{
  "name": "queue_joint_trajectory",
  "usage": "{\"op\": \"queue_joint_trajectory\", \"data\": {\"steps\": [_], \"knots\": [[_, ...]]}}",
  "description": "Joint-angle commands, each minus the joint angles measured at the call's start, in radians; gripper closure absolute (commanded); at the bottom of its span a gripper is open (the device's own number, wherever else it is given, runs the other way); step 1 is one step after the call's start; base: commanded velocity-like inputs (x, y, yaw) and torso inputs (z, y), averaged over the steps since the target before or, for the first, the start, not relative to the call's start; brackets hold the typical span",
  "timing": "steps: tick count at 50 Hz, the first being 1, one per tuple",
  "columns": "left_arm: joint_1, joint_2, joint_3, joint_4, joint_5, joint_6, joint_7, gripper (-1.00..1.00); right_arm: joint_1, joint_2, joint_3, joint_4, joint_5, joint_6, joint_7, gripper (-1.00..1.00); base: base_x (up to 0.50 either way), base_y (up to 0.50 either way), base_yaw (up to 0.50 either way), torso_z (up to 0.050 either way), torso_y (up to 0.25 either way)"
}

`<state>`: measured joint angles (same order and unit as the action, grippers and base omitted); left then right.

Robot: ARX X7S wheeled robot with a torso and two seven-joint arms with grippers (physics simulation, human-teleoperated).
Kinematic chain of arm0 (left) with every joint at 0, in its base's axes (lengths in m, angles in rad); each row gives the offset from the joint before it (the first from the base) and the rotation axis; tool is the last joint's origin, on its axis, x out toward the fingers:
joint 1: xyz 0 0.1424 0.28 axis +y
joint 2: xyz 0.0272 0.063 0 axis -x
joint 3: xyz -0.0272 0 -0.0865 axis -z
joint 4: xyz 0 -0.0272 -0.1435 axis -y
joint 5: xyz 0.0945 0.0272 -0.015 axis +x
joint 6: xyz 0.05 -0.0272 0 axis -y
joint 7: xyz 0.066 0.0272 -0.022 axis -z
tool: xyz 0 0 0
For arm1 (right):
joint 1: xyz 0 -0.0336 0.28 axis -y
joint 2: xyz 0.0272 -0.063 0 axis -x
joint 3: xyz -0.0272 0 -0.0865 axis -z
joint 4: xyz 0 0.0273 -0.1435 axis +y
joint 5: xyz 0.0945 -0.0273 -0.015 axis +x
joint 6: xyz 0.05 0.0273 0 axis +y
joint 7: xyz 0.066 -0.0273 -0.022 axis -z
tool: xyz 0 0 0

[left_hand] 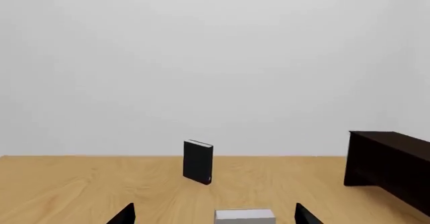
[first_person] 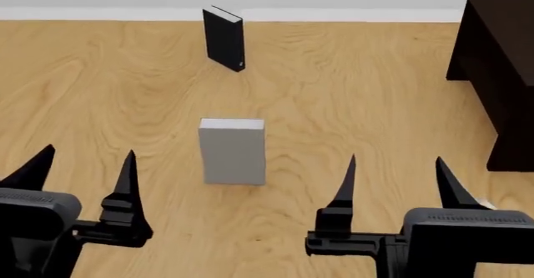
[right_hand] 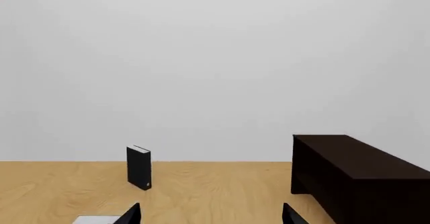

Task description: Pick up the book on the right and place it on the cabinet shelf.

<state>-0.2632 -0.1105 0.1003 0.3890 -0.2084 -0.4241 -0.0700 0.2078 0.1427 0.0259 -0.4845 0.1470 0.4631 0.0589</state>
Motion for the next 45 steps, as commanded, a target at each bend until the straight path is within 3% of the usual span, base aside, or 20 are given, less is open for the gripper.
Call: {"op": "queue_joint_trajectory", "data": {"steps": [1, 12, 33, 45], "knots": [[0.011, -0.019, 0.031, 0.050, -0.009, -0.030, -0.012, -1.00, -0.002, 0.015, 0.001, -0.012, 0.018, 0.009, 0.001, -1.00, 0.50, 0.00, 0.00, 0.000, 0.000], [0.025, -0.031, 0.020, 0.148, -0.053, -0.112, -0.036, -1.00, -0.007, 0.022, 0.005, -0.047, 0.034, 0.032, 0.014, -1.00, 0.50, 0.00, 0.00, 0.000, 0.000], [0.030, -0.054, 0.049, 0.153, -0.024, -0.101, -0.073, -1.00, -0.007, 0.036, 0.001, -0.062, 0.068, 0.041, 0.017, -1.00, 0.50, -0.01, 0.00, 0.000, 0.001], [0.030, -0.063, 0.056, 0.153, -0.026, -0.095, -0.083, -1.00, -0.004, 0.043, 0.007, -0.067, 0.087, 0.063, 0.027, -1.00, 0.50, -0.19, 0.00, 0.000, 0.002]]}}
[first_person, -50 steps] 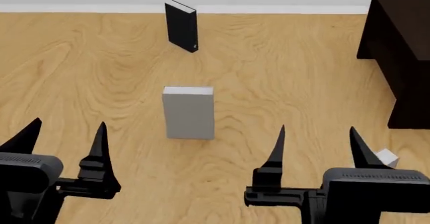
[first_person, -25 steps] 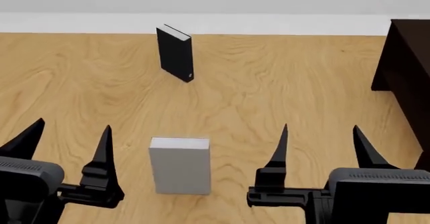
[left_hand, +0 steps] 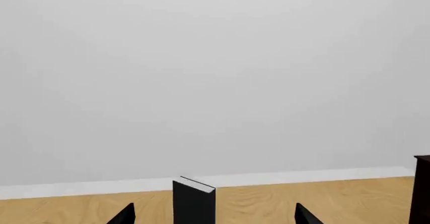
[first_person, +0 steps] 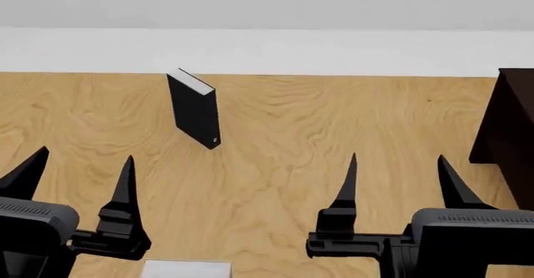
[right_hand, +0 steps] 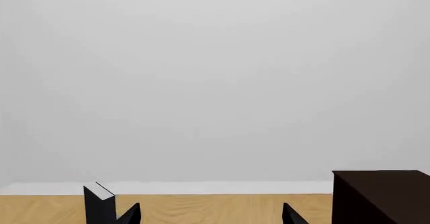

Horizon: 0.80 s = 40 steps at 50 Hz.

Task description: Pick up the book on the right and place it on the cabinet shelf.

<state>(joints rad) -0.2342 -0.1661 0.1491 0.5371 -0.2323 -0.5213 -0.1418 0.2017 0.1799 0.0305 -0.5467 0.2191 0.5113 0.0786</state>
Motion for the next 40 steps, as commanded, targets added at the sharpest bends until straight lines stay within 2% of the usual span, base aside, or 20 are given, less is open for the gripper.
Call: {"op": "queue_joint_trajectory", "data": {"steps": [1, 10, 18, 25, 34, 35, 36, 40], "knots": [[0.000, -0.007, 0.007, 0.005, -0.002, 0.003, -0.013, -1.00, 0.002, 0.006, 0.004, -0.005, 0.017, 0.015, 0.009, -1.00, 0.49, -0.27, 0.00, 0.000, 0.000], [-0.001, -0.011, 0.014, -0.007, -0.005, 0.010, -0.017, -1.00, 0.003, -0.001, 0.015, -0.004, 0.026, 0.012, 0.029, -1.00, 0.46, -0.26, 0.00, 0.000, 0.001], [0.002, -0.019, 0.020, 0.002, -0.005, 0.010, -0.024, -1.00, 0.004, 0.008, 0.007, -0.011, 0.021, 0.040, 0.047, -1.00, 0.01, 0.00, 0.00, 0.000, 0.001], [0.000, -0.022, 0.024, -0.004, -0.006, 0.014, -0.028, -1.00, 0.003, 0.008, 0.010, -0.006, 0.033, 0.032, 0.047, -1.00, 0.00, -0.49, 0.00, 0.000, 0.000], [0.000, -0.027, 0.027, 0.005, -0.010, 0.011, -0.036, -1.00, 0.005, 0.016, -0.011, -0.001, 0.017, 0.023, 0.056, -1.00, 0.00, 0.01, 0.00, 0.000, 0.000], [0.000, -0.028, 0.028, 0.006, -0.011, 0.010, -0.037, -1.00, -0.005, 0.026, -0.029, -0.001, -0.006, -0.016, 0.051, -1.00, 0.16, 0.00, 0.00, 0.000, 0.000], [0.000, -0.028, 0.028, 0.005, -0.011, 0.012, -0.037, -1.00, 0.003, 0.024, -0.021, -0.003, 0.011, 0.026, 0.057, -1.00, 0.50, 0.00, 0.00, 0.000, 0.000], [-0.001, -0.030, 0.029, -0.004, -0.010, 0.023, -0.039, -1.00, 0.005, 0.024, -0.023, 0.006, 0.007, 0.014, 0.063, -1.00, 0.38, 0.00, 0.00, 0.000, 0.000]]}}
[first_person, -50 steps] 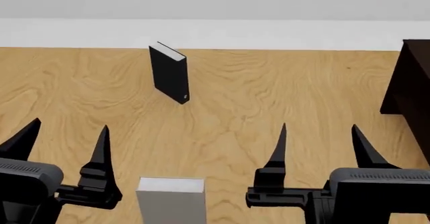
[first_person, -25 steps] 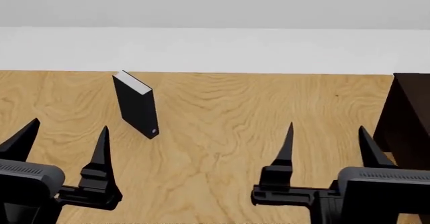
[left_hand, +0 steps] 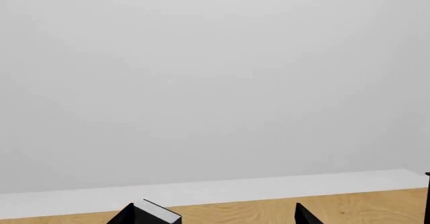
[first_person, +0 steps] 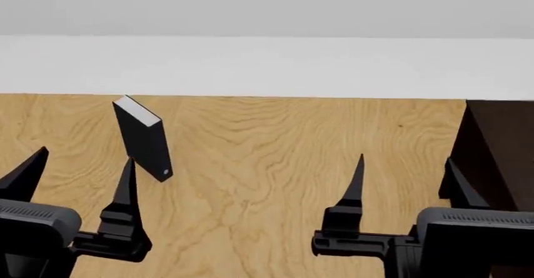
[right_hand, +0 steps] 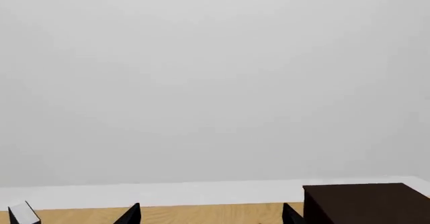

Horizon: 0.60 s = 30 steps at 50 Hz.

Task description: Pick up the book on the right and place it on the cabinet shelf.

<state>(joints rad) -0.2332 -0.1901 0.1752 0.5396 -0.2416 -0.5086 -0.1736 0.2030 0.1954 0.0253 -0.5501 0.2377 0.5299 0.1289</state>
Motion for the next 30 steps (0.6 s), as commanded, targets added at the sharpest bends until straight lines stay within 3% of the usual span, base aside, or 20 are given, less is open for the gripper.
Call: {"op": "queue_joint_trajectory", "data": {"steps": [1, 7, 12, 17, 24, 25, 27, 30], "knots": [[-0.002, -0.006, 0.004, -0.008, 0.000, 0.012, -0.007, -1.00, 0.005, 0.010, -0.021, 0.006, -0.015, 0.001, 0.017, -1.00, -0.08, 0.00, 0.00, 0.000, 0.000], [-0.004, -0.010, 0.004, -0.002, -0.001, 0.005, -0.015, -1.00, 0.009, 0.008, -0.019, -0.004, -0.002, 0.015, 0.023, -1.00, 0.00, 0.00, 0.00, 0.000, 0.000], [-0.006, -0.013, 0.008, -0.006, -0.002, 0.007, -0.018, -1.00, 0.040, 0.023, -0.038, -0.053, 0.032, 0.139, 0.024, -1.00, 0.00, 0.00, 0.00, 0.000, 0.000], [-0.011, -0.015, 0.006, -0.010, -0.005, 0.007, -0.020, -1.00, 0.105, 0.050, -0.034, -0.187, 0.058, 0.434, 0.095, -1.00, 0.00, 0.00, 0.00, 0.000, 0.000], [-0.010, -0.024, -0.006, 0.017, -0.025, -0.011, -0.024, -1.00, 0.335, 0.014, 0.109, -0.450, 0.197, 1.022, 0.148, -1.00, 0.00, 0.00, 0.00, 0.000, 0.001], [-0.010, -0.025, -0.013, 0.024, -0.032, -0.015, -0.025, -1.00, 0.348, 0.028, 0.150, -0.440, 0.312, 1.040, 0.221, -1.00, 0.00, 0.00, 0.00, 0.000, 0.000], [-0.009, -0.027, -0.024, 0.027, -0.042, -0.015, -0.024, -1.00, 0.402, 0.165, 0.234, -0.312, 0.612, 1.040, 0.521, -1.00, 0.00, 0.00, 0.00, 0.000, 0.000], [-0.008, -0.029, -0.038, 0.023, -0.056, -0.010, -0.021, -1.00, 0.479, 0.307, 0.182, -0.198, 1.062, 0.951, 0.971, -1.00, 0.00, 0.00, 0.00, 0.000, 0.000]]}}
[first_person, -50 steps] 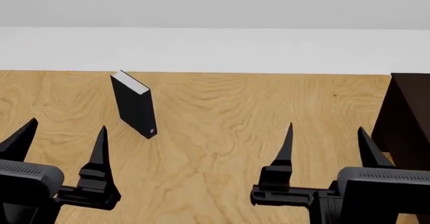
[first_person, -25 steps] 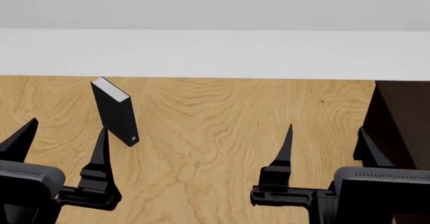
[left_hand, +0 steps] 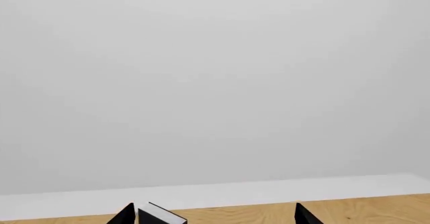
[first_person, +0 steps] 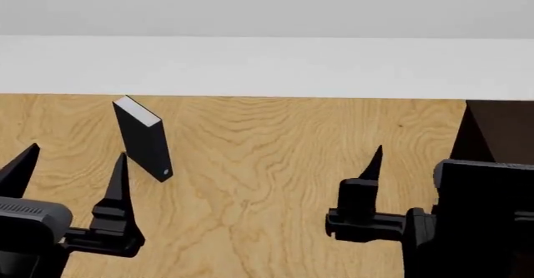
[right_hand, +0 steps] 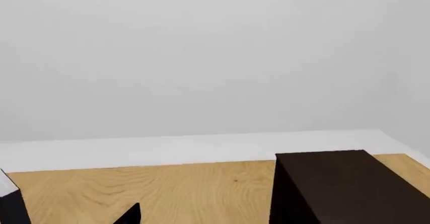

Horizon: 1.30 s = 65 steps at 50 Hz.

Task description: Pick up the book on the right and place it on the cabinet shelf.

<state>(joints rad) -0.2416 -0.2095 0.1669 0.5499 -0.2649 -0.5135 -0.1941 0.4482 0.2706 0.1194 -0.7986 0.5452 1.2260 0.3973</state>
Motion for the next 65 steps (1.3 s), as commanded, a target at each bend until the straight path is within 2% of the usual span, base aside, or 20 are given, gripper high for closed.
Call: {"op": "queue_joint_trajectory", "data": {"steps": [1, 3, 4, 5, 8, 10, 13, 17, 23, 27, 29, 30, 31, 33, 38, 46, 55, 65], "knots": [[0.001, -0.011, -0.029, 0.015, -0.033, -0.006, -0.001, -1.00, 0.242, 0.264, 0.059, 0.057, 0.905, 0.219, 0.853, -1.00, 0.00, 0.00, 0.00, 0.000, 0.000], [0.000, -0.014, -0.032, 0.021, -0.038, -0.010, -0.001, -1.00, 0.257, 0.344, -0.001, 0.047, 1.205, 0.127, 1.153, -1.00, 0.00, 0.00, 0.00, 0.000, 0.000], [0.000, -0.014, -0.034, 0.017, -0.039, -0.007, -0.001, -1.00, 0.258, 0.411, -0.057, 0.032, 1.355, 0.041, 1.172, -1.00, 0.00, 0.00, 0.00, 0.000, 0.000], [0.001, -0.014, -0.035, 0.018, -0.041, -0.007, -0.002, -1.00, 0.264, 0.485, -0.120, 0.008, 1.413, -0.058, 1.172, -1.00, 0.00, 0.00, 0.00, 0.000, 0.000], [0.001, -0.016, -0.035, 0.023, -0.046, -0.010, -0.002, -1.00, 0.340, 0.755, -0.408, -0.058, 1.432, -0.415, 1.173, -1.00, 0.00, 0.00, 0.00, 0.000, 0.000], [0.003, -0.020, -0.036, 0.030, -0.051, -0.011, -0.001, -1.00, 0.408, 0.838, -0.519, -0.100, 1.469, -0.537, 1.172, -1.00, 0.00, 0.00, 0.00, 0.000, 0.000], [0.003, -0.022, -0.050, 0.030, -0.065, -0.013, 0.000, -1.00, 0.475, 0.901, -0.620, -0.138, 1.508, -0.641, 1.171, -1.00, 0.00, 0.00, 0.00, 0.000, 0.000], [0.005, -0.024, -0.061, 0.034, -0.079, -0.013, 0.002, -1.00, 0.483, 0.952, -0.612, -0.169, 1.595, -0.722, 1.163, -1.00, 0.00, 0.00, 0.00, 0.000, 0.000], [0.003, -0.027, -0.071, 0.034, -0.093, -0.014, 0.001, -1.00, 0.569, 1.046, -0.694, -0.214, 1.720, -0.806, 1.168, -1.00, 0.00, 0.00, 0.00, 0.000, 0.000], [0.005, -0.030, -0.078, 0.042, -0.103, -0.017, -0.001, -1.00, 0.537, 1.099, -0.688, -0.245, 1.765, -0.863, 1.136, -1.00, 0.00, 0.00, 0.00, 0.000, 0.000], [0.007, -0.031, -0.081, 0.047, -0.107, -0.020, -0.004, -1.00, 0.407, 1.105, -0.585, -0.248, 1.787, -0.889, 1.099, -1.00, 0.00, 0.00, 0.00, 0.000, 0.000], [0.007, -0.030, -0.080, 0.047, -0.109, -0.020, -0.004, -1.00, 0.257, 1.114, -0.515, -0.248, 1.784, -0.945, 1.089, -1.00, 0.00, 0.00, 0.00, 0.000, 0.000], [0.007, -0.031, -0.079, 0.045, -0.108, -0.018, -0.004, -1.00, 0.143, 1.075, -0.378, -0.248, 1.780, -0.914, 1.092, -1.00, 0.00, 0.00, 0.00, 0.000, 0.000], [0.009, -0.033, -0.080, 0.052, -0.112, -0.024, -0.007, -1.00, -0.094, 0.932, -0.078, -0.248, 1.835, -0.821, 1.143, -1.00, 0.00, 0.00, 0.00, 0.000, 0.000], [0.008, -0.037, -0.091, 0.049, -0.128, -0.023, -0.002, -1.00, -0.352, 0.761, 0.212, -0.248, 1.895, -0.718, 1.172, -1.00, 0.00, 0.00, 0.00, 0.000, 0.000], [0.010, -0.039, -0.096, 0.045, -0.138, -0.017, -0.002, -1.00, -0.443, 0.717, 0.217, -0.248, 1.907, -0.696, 1.172, -1.00, 0.00, 0.00, 0.00, 0.000, 0.000], [0.014, -0.043, -0.086, 0.038, -0.132, -0.005, -0.003, -1.00, -0.641, 0.652, 0.381, -0.248, 1.955, -0.598, 1.172, -1.00, 0.00, 0.00, 0.00, 0.000, 0.000], [0.017, -0.047, -0.081, 0.034, -0.131, 0.004, -0.006, -1.00, -0.755, 0.694, 0.449, -0.248, 1.994, -0.577, 1.172, -1.00, 0.00, 0.00, 0.00, 0.000, 0.000]]}}
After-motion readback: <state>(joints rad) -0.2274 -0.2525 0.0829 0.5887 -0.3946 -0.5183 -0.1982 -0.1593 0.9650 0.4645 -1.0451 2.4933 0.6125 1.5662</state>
